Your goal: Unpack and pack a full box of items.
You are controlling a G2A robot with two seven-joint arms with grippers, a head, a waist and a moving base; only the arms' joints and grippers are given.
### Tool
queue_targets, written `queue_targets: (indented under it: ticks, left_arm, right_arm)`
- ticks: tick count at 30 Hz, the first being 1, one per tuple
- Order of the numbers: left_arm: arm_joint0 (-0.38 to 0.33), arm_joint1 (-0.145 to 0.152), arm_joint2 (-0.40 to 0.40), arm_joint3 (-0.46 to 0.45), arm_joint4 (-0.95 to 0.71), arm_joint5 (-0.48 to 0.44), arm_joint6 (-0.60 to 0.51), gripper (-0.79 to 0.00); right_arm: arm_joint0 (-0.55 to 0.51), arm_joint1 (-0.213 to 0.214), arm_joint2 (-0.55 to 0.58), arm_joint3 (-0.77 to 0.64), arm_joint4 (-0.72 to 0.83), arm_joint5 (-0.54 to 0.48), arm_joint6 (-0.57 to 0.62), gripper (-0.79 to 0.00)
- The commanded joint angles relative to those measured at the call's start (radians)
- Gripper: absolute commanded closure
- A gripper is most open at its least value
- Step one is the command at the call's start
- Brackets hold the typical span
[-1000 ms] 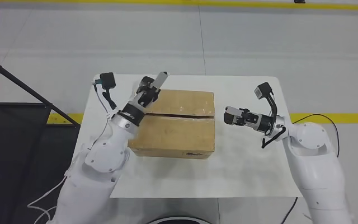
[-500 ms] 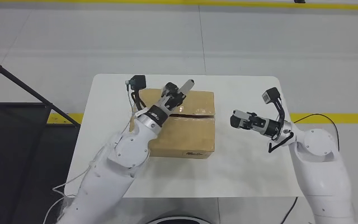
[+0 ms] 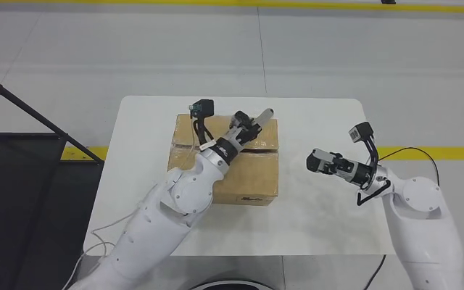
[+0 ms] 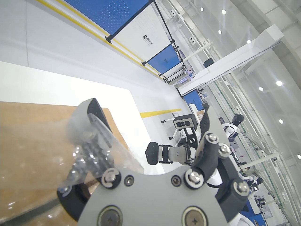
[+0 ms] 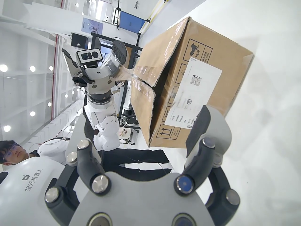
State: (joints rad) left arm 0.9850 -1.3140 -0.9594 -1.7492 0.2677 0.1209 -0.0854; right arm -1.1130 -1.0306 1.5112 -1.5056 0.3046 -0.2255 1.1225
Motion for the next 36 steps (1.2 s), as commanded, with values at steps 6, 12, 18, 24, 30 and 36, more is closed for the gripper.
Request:
queue_targets:
  ticks: [6,12,18,24,30,36]
  left_arm:
    - [-0.019,-0.019,0.033,0.033,-0.001,-0.001,0.006,-0.785]
    - [-0.037,-0.036,0.060,0.068,-0.001,-0.001,0.009,-0.785]
    - [-0.061,-0.055,0.087,0.116,-0.007,-0.003,0.017,-0.785]
    - [-0.079,-0.074,0.118,0.146,-0.007,-0.002,0.017,-0.785]
    - [-0.092,-0.092,0.140,0.171,0.000,-0.002,0.018,-0.785]
    - [-0.096,-0.106,0.146,0.184,0.004,-0.008,0.024,-0.785]
  right_arm:
    - [-0.005,0.006,0.007,0.015,0.014,-0.016,0.008,-0.785]
    - [-0.009,0.011,0.013,0.028,0.023,-0.027,0.013,-0.785]
    - [-0.015,0.016,0.020,0.044,0.036,-0.043,0.021,-0.785]
    - [-0.022,0.021,0.028,0.063,0.050,-0.059,0.026,-0.785]
    - [-0.024,0.025,0.029,0.079,0.063,-0.073,0.031,-0.785]
    - [-0.027,0.029,0.030,0.085,0.072,-0.086,0.038,-0.785]
